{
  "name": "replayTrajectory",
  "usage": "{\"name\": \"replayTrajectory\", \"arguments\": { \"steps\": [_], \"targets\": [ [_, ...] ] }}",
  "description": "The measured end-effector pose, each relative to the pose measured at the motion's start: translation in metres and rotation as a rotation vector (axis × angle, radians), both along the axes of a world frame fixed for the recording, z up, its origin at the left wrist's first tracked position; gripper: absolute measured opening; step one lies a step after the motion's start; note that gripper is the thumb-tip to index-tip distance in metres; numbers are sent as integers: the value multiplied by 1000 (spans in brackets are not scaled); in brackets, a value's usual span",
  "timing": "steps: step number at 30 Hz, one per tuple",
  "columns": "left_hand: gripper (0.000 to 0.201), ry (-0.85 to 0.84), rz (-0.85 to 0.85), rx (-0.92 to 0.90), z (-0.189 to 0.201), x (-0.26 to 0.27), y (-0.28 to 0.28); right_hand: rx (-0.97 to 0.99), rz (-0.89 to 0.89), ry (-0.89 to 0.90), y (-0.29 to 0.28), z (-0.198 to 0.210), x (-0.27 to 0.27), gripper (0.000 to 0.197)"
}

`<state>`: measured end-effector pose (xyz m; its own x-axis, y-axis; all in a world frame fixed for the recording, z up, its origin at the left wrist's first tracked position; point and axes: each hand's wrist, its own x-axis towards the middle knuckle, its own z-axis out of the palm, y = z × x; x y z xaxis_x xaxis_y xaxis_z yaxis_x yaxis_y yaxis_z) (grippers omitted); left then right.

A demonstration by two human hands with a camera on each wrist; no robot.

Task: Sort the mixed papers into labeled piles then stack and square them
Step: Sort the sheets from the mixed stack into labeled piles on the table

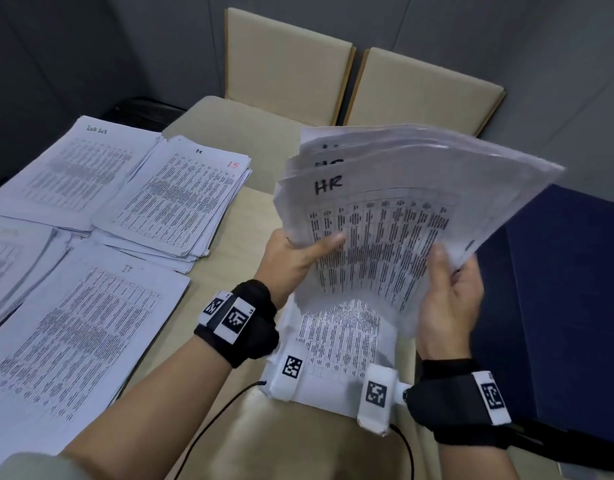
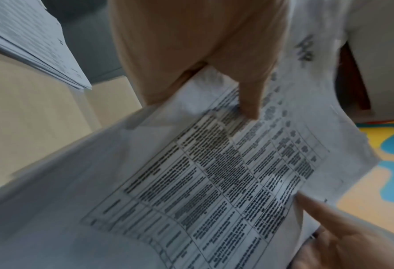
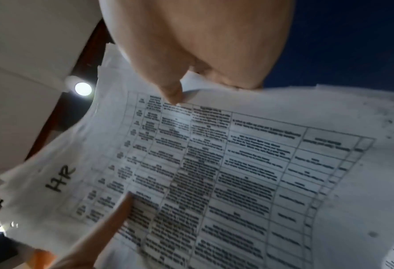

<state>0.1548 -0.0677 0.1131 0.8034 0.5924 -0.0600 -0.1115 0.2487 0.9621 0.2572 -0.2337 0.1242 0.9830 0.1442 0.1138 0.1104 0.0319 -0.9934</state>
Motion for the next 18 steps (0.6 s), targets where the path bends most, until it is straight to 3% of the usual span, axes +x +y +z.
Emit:
{"name": "replayTrajectory", "arguments": {
  "steps": [3,6,7,9,10,12,16,18],
  "targets": [
    [34,0,65,6,-9,0,-1,20,-54,50,0,-19,-7,32],
    [43,226,35,78,-50,-2,-1,-105,11,218,-7,-64,-19,42],
    [41,313,12,153,-63,-4,-4,-167,45,249,-8,-77,-22,43],
    [17,420,19,301,-79,-5,-8,-246,84,286,-8,-91,-27,45],
    [8,411,44,356,-79,-6,-8,-263,84,288,-5,-93,-26,45],
    [23,373,86,416,-70,-5,-1,-287,71,260,2,-92,-21,46],
    [11,395,214,311,-51,-14,56,-316,47,217,7,-99,-12,28],
    [13,444,323,310,-50,-27,100,-437,10,245,3,-117,-6,31]
  ]
}}
